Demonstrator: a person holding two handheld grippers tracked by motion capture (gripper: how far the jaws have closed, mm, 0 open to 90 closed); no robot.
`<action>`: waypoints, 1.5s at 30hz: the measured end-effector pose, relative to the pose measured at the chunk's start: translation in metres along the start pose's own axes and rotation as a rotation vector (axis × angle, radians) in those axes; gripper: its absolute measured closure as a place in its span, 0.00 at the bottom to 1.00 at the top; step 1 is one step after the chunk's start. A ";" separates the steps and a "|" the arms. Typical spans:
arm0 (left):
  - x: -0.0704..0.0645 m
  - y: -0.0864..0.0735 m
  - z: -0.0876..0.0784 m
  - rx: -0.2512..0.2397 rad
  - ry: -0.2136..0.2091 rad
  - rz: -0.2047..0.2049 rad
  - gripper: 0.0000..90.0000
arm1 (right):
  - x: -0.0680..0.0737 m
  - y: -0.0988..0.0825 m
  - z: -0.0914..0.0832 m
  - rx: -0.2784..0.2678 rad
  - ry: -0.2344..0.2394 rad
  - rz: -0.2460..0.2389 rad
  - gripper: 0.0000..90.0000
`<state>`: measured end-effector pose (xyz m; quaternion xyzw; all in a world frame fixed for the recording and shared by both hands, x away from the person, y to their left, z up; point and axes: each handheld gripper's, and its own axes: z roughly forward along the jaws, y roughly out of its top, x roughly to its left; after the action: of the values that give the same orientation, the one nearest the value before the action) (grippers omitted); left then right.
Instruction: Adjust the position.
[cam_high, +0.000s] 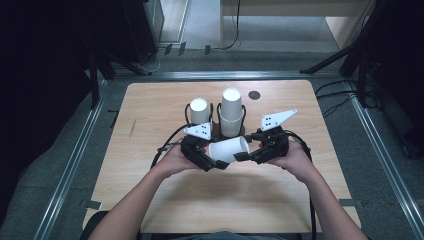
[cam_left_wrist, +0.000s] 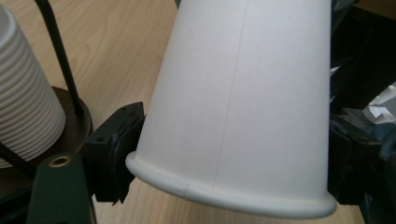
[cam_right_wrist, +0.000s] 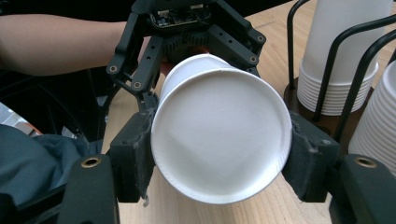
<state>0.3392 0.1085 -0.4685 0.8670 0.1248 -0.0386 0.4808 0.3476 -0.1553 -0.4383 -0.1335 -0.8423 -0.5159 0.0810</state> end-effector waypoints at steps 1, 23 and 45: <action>0.000 0.000 0.000 0.001 -0.001 0.004 0.23 | 0.000 0.000 0.000 0.001 -0.001 -0.002 0.38; 0.006 0.000 -0.012 0.122 0.052 -0.026 0.27 | -0.001 -0.011 0.011 0.167 -0.109 -0.037 0.23; 0.006 0.013 0.001 0.357 0.075 0.040 0.27 | 0.000 -0.016 0.016 0.231 -0.148 -0.110 0.23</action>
<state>0.3486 0.1021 -0.4596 0.9417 0.1165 -0.0182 0.3150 0.3424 -0.1481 -0.4594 -0.1145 -0.9058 -0.4079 0.0050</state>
